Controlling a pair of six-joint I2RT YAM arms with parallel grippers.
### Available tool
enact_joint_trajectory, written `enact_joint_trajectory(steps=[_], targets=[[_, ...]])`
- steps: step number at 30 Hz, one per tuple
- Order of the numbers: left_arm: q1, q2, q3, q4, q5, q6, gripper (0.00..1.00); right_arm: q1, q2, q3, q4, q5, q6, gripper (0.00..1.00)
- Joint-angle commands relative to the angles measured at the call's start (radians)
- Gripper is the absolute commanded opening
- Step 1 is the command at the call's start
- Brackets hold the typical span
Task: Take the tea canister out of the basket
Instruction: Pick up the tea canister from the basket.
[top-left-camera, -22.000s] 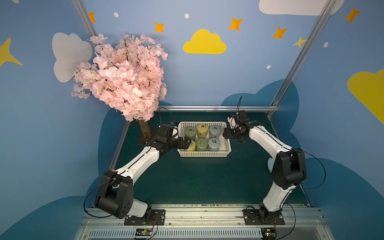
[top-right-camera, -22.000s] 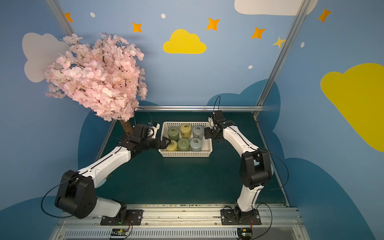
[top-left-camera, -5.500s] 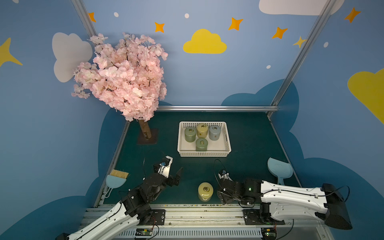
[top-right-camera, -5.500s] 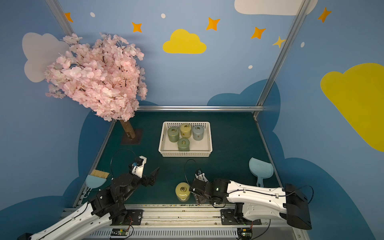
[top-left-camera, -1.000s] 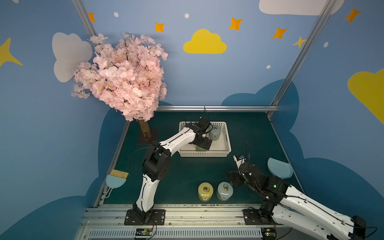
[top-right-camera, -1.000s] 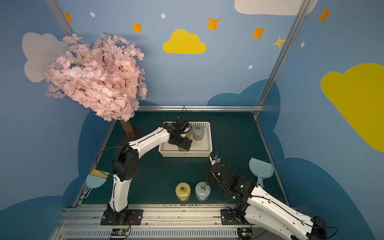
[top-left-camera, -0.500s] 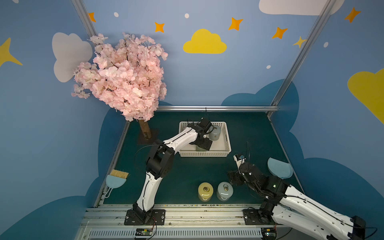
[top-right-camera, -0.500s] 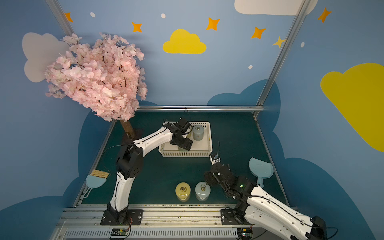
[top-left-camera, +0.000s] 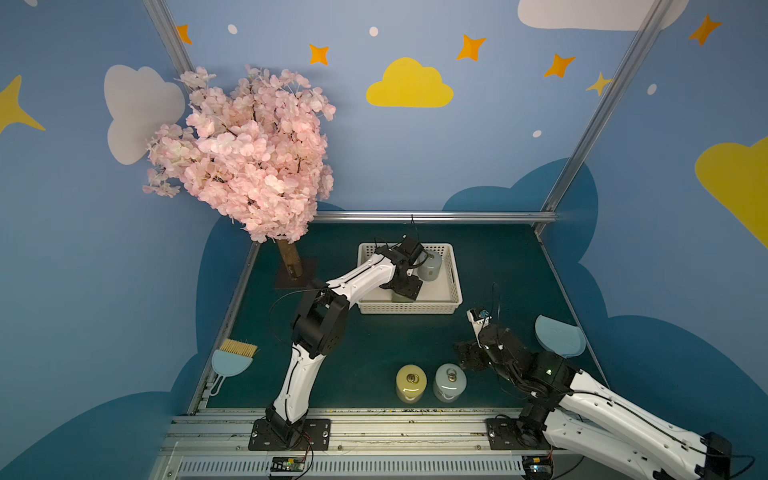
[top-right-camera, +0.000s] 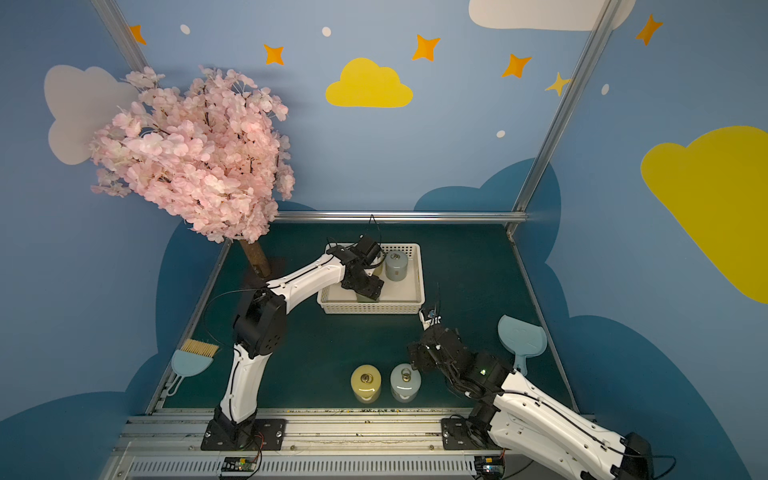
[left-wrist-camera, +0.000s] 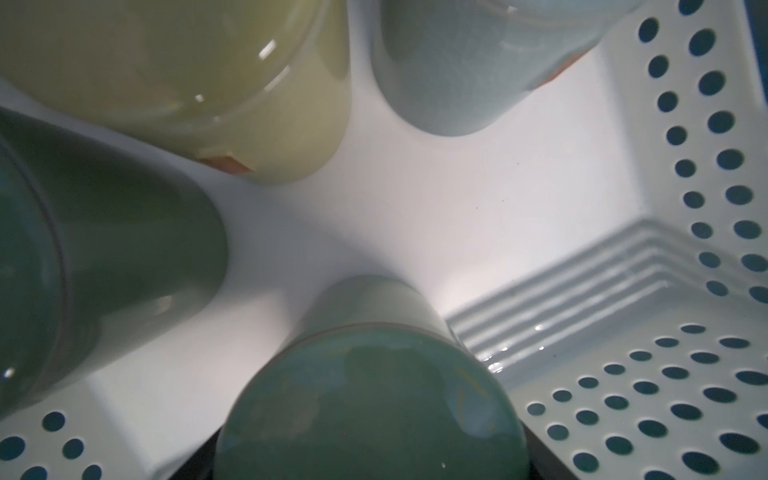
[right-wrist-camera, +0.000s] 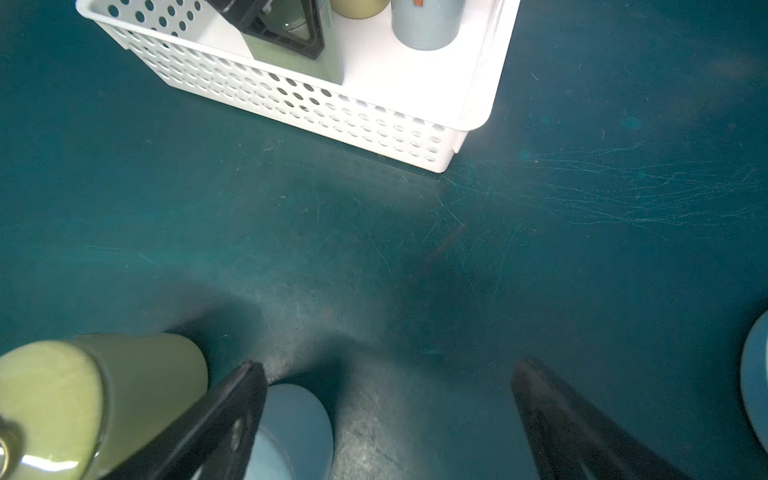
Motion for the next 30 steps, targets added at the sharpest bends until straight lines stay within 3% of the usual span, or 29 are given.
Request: enact_joint_trajectory(steps=[1,30], targets=[[0.001,-0.002,0.02,-0.014,0.004,0.006,0.66,-0.005,-0.006,-0.008,0.01,-0.003,-0.005,0.99],[0.0,-0.175,0.091,-0.087,-0.002,0.037,0.6,-0.006,-0.013,0.009,0.003,-0.016,0.011,0.98]])
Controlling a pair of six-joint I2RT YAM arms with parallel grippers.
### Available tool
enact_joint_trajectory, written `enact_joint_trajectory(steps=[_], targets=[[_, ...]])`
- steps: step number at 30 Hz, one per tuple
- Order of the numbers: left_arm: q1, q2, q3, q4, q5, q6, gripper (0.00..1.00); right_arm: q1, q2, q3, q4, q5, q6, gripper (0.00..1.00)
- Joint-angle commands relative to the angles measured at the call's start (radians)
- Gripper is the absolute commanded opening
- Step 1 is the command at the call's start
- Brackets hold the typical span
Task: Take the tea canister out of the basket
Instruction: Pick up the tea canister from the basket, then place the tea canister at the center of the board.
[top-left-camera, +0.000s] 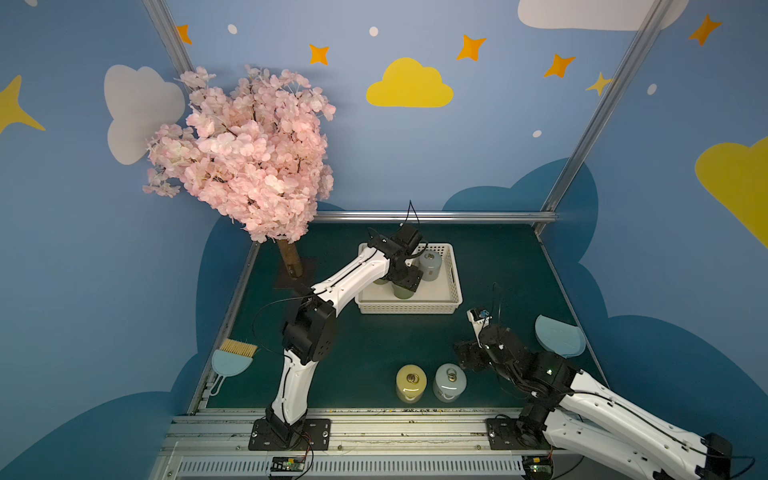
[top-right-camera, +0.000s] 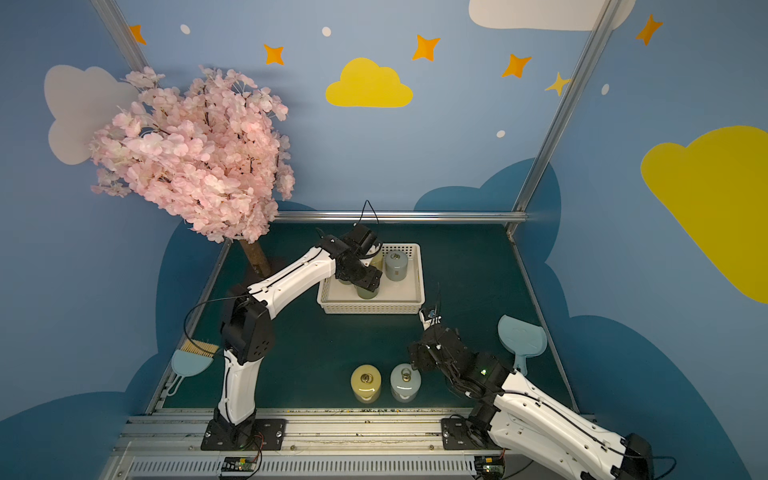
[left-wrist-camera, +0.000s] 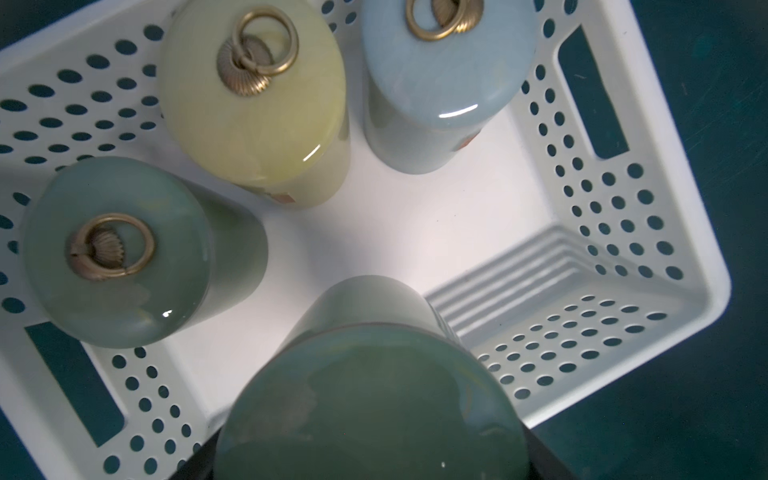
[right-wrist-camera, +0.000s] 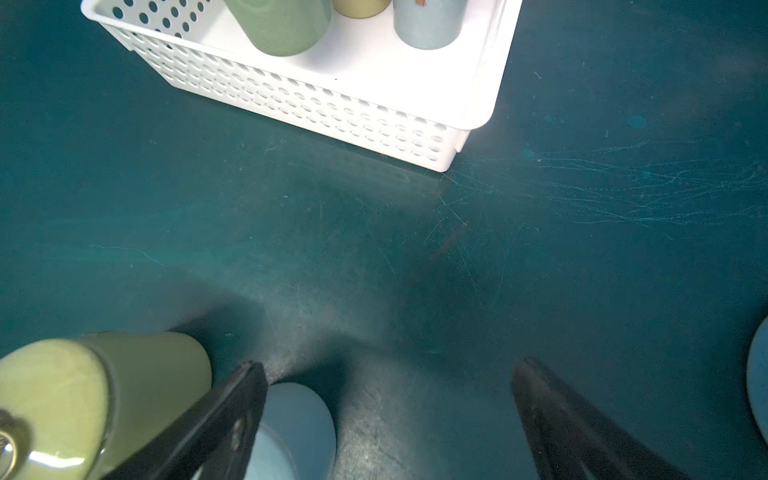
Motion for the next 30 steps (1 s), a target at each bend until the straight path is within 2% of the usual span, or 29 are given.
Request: enact_joint_trajectory(steps=[1,19,30], targets=[[-0.002,-0.075,0.027,0.002,0.001,0.011,0.6,-0.004,-0.01,0.01,0.003,-0.005,0.01,0.98],[-0.036,-0.19,-0.044,-0.003,-0.02,0.008,0.59,-0.004,-0.024,0.013,-0.001,-0.005,0.019,0.98],[-0.092,-0.354,-0.233,0.025,-0.07,-0.038,0.59,-0.005,-0.022,0.016,0.01,0.007,0.02,0.98]])
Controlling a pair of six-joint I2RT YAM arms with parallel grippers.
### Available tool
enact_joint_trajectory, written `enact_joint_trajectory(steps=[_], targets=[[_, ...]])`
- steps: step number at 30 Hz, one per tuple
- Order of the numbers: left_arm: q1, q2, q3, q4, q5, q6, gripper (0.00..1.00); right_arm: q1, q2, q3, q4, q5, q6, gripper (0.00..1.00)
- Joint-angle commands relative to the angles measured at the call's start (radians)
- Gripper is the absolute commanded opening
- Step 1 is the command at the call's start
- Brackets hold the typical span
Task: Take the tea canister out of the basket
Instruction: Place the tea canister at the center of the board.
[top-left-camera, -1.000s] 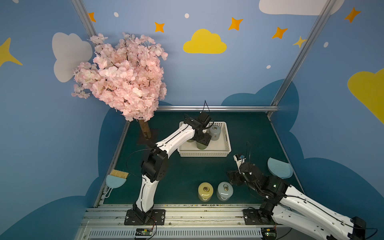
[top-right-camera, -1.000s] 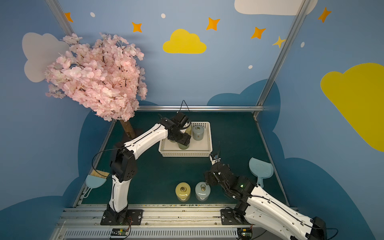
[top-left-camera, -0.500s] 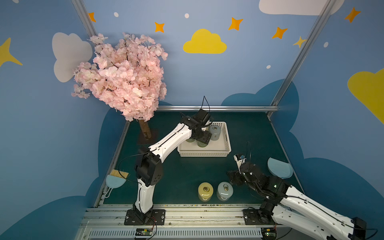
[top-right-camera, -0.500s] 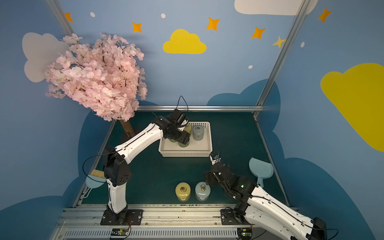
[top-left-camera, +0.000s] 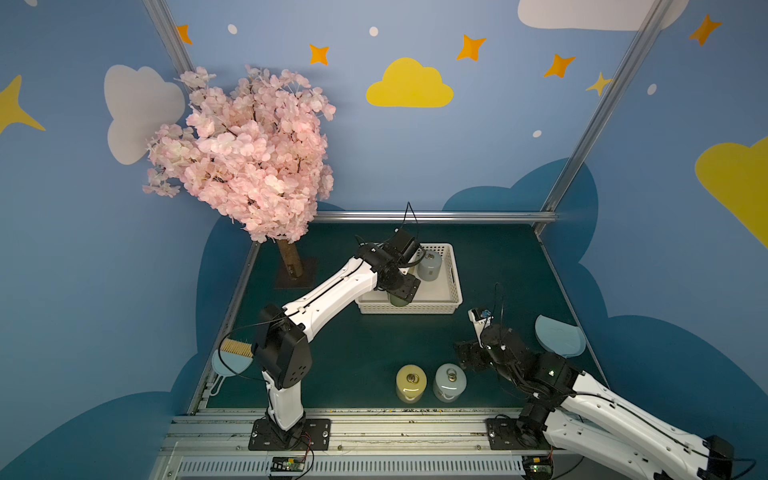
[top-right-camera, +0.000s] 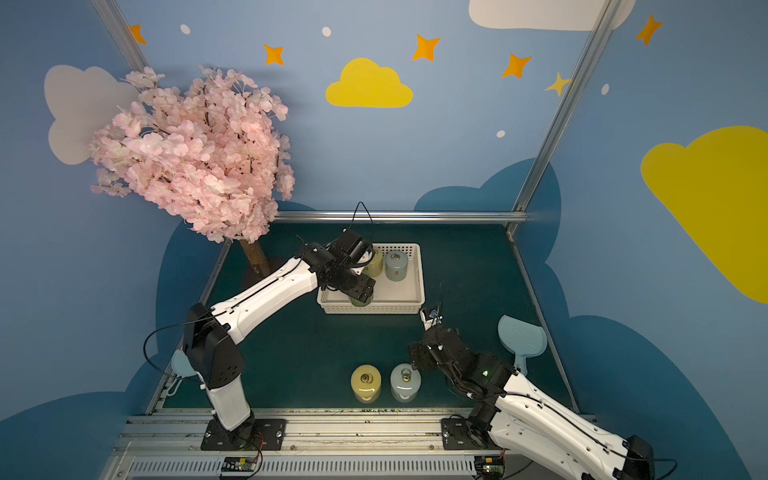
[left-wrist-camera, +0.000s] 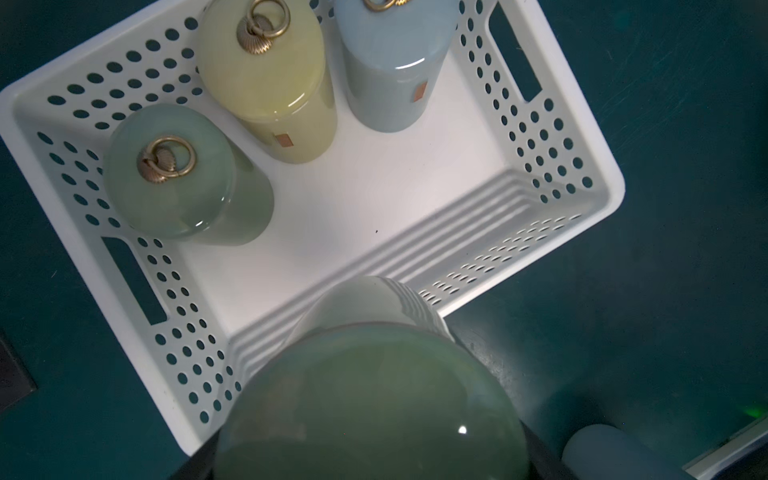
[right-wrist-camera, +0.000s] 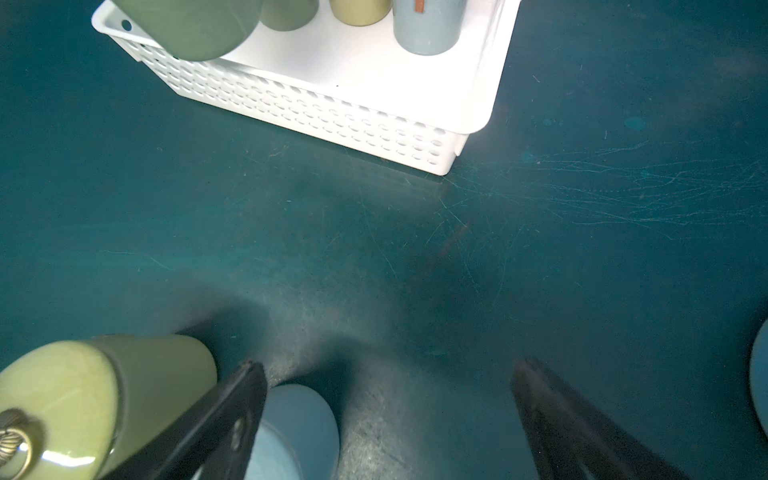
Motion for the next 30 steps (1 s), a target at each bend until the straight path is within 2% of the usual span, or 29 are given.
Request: enact_joint_trajectory(steps=[1,10,30], targets=[[-0.023,-0.096,-0.035,0.048,-0.035,-0.027,0.59,-0.005,-0.006,0.016,0.012,0.005,0.011,0.98],[-0.076,-0.267,-0.243,0.093,-0.07,-0.076,0.59,-0.005,-0.009,0.005,0.021,0.01,0.024,0.99],[-0.202,-0.557,-0.564,0.09,-0.093,-0.16,0.58,-0.004,-0.006,-0.003,0.03,0.023,0.04,0.98]])
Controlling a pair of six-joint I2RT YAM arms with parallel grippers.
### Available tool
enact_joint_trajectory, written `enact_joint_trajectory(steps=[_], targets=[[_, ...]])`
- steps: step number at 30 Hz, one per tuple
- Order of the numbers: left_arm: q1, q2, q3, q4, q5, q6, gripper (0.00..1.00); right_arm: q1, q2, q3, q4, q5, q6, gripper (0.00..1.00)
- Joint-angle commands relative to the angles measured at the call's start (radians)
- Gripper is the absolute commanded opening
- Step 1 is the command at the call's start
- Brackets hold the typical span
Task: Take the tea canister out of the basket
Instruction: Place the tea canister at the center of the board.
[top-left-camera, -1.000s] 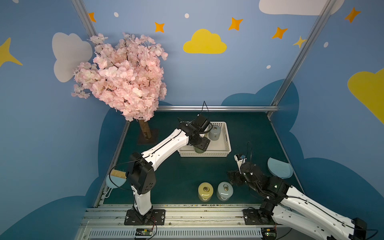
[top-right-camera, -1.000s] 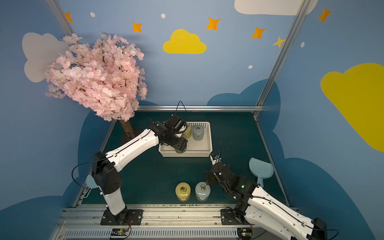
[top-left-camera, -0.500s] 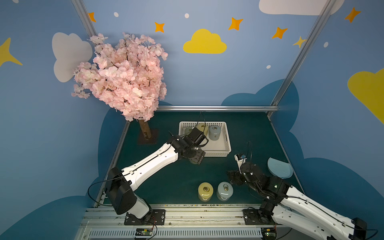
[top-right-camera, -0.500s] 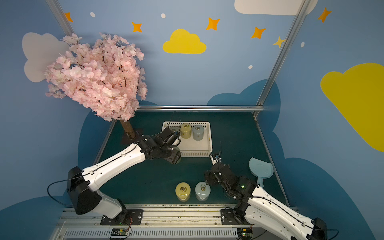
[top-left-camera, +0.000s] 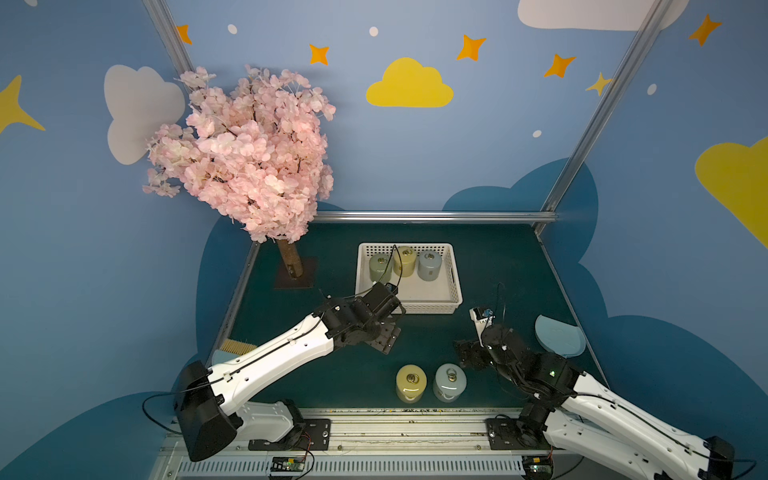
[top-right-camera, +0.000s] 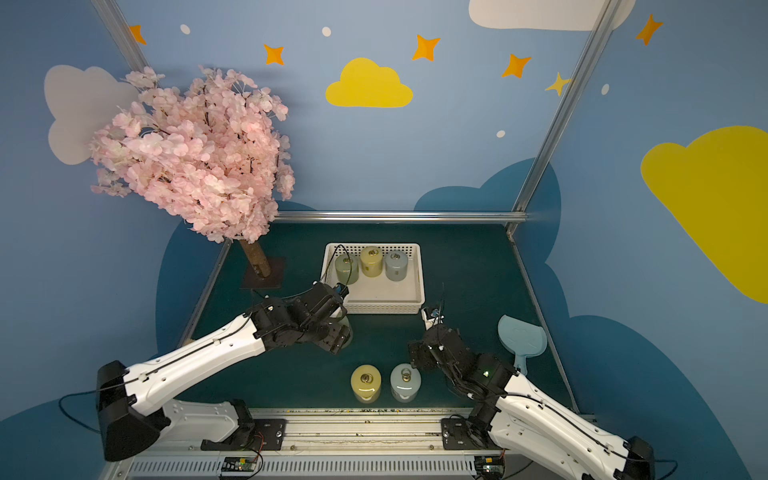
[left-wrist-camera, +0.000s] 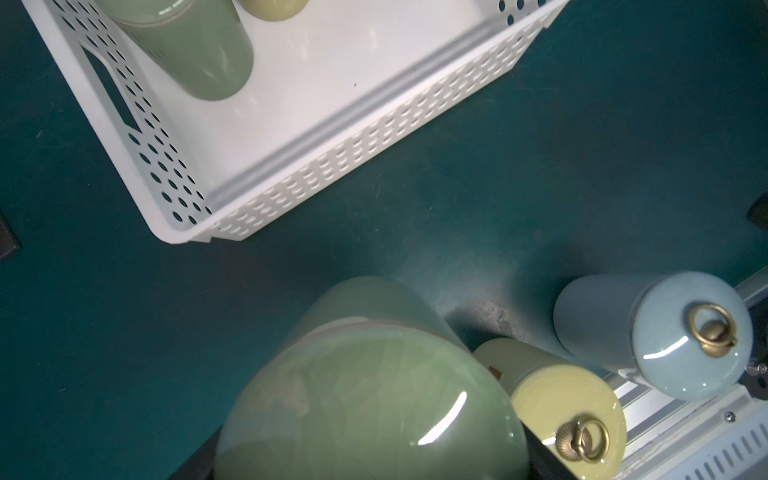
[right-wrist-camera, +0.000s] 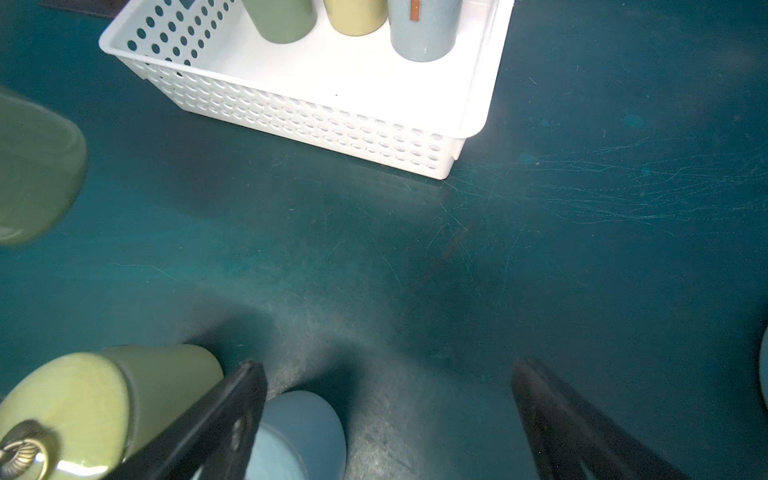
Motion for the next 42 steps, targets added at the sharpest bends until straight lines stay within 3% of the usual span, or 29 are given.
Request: enact_joint_trajectory(steps=[1,24,42], targets=[[-0.022,-0.056,-0.024,0.039,-0.009,-0.029,0.58,-0.005,0.001,-0.003,0.025,0.019,0.012,0.99],[-0.224,-0.152,-0.243,0.009,-0.095,-0.265,0.58,-0.005,0.009,-0.005,0.035,0.032,0.011,0.98],[-0.268,-0.148,-0.347,0.075,-0.079,-0.353,0.57,-0.005,0.005,-0.013,0.038,0.033,0.014,0.98]])
